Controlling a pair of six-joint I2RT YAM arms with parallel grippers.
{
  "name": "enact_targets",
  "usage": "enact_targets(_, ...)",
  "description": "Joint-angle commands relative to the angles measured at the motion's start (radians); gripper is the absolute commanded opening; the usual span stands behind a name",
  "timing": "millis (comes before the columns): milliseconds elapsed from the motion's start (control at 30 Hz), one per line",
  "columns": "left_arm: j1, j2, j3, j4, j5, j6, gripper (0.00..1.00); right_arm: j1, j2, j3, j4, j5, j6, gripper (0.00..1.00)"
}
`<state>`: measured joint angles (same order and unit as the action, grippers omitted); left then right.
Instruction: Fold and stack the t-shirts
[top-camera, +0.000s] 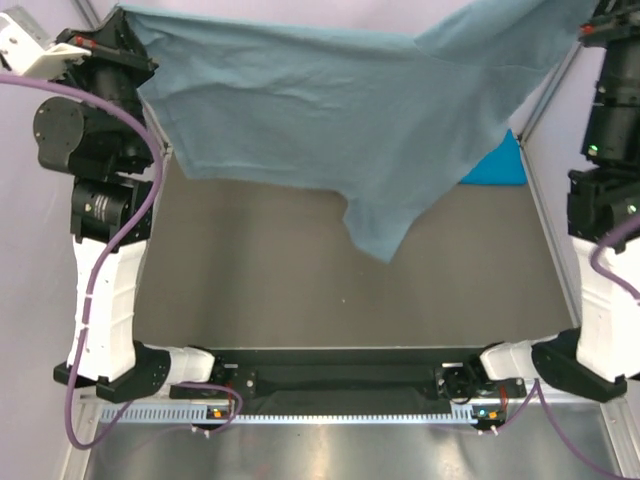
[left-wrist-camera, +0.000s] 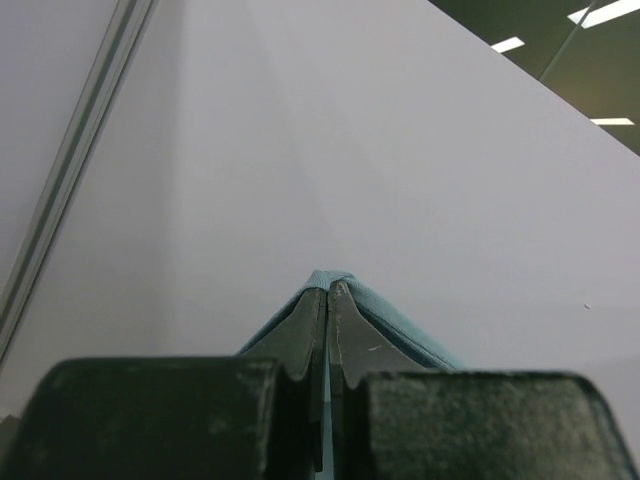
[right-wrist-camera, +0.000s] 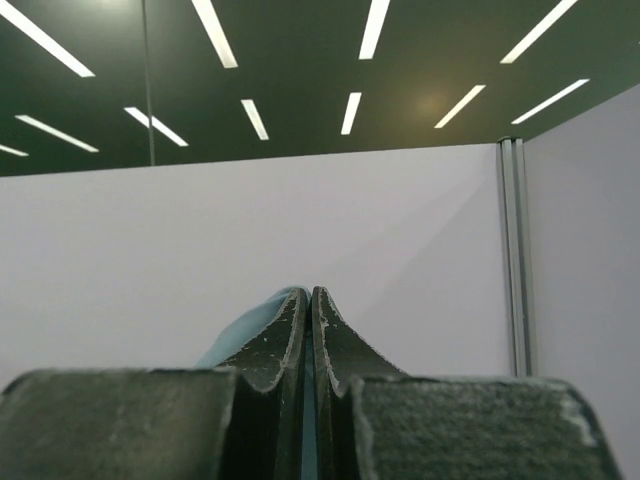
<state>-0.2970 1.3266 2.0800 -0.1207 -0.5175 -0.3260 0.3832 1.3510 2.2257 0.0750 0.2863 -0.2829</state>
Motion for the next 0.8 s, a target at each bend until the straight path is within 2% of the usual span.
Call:
enact_targets(0, 0.004, -0.085, -0.001, 0.036, -0.01, 0.001, 0.0, -0.018, -0.113, -0.011, 0.037, 0.004, 0.047, 0.0)
enact_targets(400, 0.002, -0.323, -0.006, -0.119, -0.012, -0.012, 0.0, -0.018, -0.299, -0.028, -0.099, -0.041, 0.175, 0.0)
enact_targets(633, 0.002, -0.372, -0.005, -0.148, -0.024, -0.019, 0.0, -0.018, -0.311, 0.046, -0.19, -0.079, 0.234, 0.0)
enact_targets(767, 0.002, -0.359, -0.012, -0.166, -0.038, -0.013, 0.0, -0.018, -0.311, -0.009, -0.236, -0.081, 0.234, 0.0)
